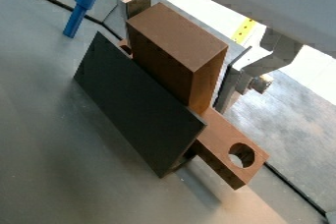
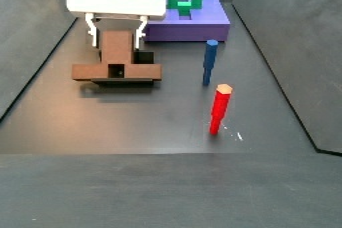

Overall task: Pick up the brown object. Move up. Place the brown object on the fixture. Regrasp the brown object. Move to above the board. Insert the brown object.
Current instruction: Regrasp the brown object.

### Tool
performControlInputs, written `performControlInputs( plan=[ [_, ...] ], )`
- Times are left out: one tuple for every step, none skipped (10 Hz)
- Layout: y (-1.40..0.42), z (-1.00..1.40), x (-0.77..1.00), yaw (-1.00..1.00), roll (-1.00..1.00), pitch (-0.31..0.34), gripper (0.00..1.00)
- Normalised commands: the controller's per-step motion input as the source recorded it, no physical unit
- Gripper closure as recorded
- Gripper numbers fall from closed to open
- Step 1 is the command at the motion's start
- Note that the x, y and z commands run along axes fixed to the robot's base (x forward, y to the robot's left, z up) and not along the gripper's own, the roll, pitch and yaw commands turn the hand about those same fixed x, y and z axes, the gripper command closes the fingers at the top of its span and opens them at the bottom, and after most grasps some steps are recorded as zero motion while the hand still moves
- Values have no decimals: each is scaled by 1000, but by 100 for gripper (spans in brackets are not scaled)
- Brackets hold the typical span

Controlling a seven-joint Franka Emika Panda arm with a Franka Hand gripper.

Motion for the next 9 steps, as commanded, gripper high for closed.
performControlInputs(
  plan=[
    [0,-51,0,0,0,0,0],
    [0,-66,0,0,0,0,0],
    [0,-77,0,0,0,0,0],
    [0,-86,0,0,0,0,0],
    [0,-29,0,0,0,0,0],
    [0,0,0,0,0,0,0],
    [0,0,0,0,0,0,100],
    [0,0,0,0,0,0,100],
    [0,0,0,0,0,0,100]
  ],
)
